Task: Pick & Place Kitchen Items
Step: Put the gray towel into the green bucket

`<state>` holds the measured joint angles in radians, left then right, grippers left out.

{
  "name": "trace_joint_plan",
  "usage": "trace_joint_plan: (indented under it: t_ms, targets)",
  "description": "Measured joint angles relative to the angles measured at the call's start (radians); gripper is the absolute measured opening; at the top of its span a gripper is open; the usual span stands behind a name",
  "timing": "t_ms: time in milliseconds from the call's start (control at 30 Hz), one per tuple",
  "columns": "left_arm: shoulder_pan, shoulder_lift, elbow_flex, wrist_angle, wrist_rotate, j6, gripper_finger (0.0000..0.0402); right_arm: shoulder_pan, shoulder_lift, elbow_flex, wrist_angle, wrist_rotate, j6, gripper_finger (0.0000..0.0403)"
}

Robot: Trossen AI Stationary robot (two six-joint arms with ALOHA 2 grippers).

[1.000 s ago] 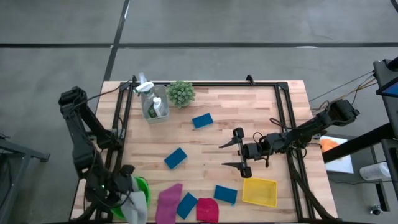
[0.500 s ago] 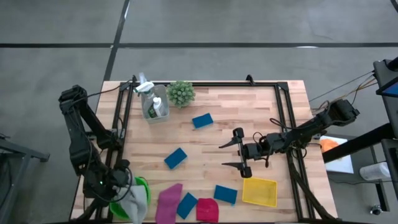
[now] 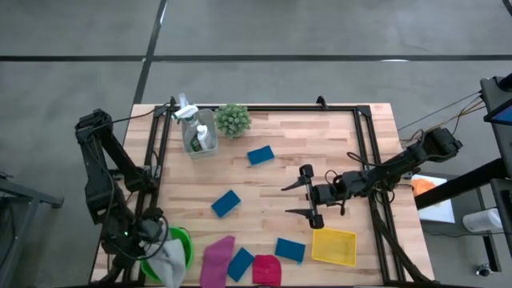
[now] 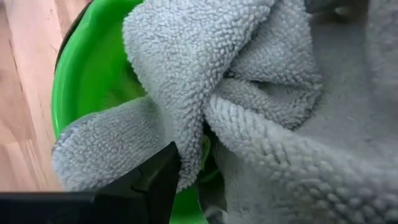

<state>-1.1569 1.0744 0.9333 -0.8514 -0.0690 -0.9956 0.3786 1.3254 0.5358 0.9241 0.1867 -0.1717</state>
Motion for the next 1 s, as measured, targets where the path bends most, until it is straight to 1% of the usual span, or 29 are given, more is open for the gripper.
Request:
trace_joint_plan:
  t_ms: [100,267,333,433,533,633,767,900,933,1000]
  targets:
    - [0.0,-0.002,0.0,-0.002,0.021,-0.004,0.0207,0.0,0.0,0.0,-0.008,0.0,0.0,0.0291]
    - [-0.001,-0.029,0.0,0.033,0.02,-0.004,0.0207,0.0,0.0,0.0,-0.01,0.0,0.004,0.0291]
    - [-0.001,-0.045,0.0,0.04,-0.008,-0.001,0.0207,0.0,0.0,0.0,-0.012,0.0,0.004,0.0291]
    - [-0.001,-0.07,-0.003,0.041,-0.084,0.009,0.0207,0.0,0.0,0.0,-0.013,0.0,0.005,0.0291]
    - [-0.001,-0.084,-0.005,0.04,-0.142,0.068,0.0208,0.0,0.0,0.0,-0.013,0.0,0.006,0.0291]
    - [-0.001,-0.085,-0.005,0.043,-0.172,0.126,0.0217,0.0,0.0,0.0,-0.015,0.0,0.009,0.0291]
    - [-0.001,-0.087,-0.005,0.046,-0.165,0.139,0.0247,0.0,0.0,0.0,-0.022,0.0,0.009,0.0291]
    - [-0.001,-0.089,-0.004,0.044,-0.077,0.128,0.0274,0.0,0.0,0.0,-0.022,0.0,0.009,0.0291]
    - [-0.001,-0.089,-0.004,0.037,-0.073,0.125,0.0277,0.0,0.0,0.0,-0.022,0.0,0.009,0.0291]
    - [-0.001,-0.088,-0.009,-0.005,-0.101,0.11,0.028,0.0,0.0,0.0,-0.021,0.0,0.009,0.0291]
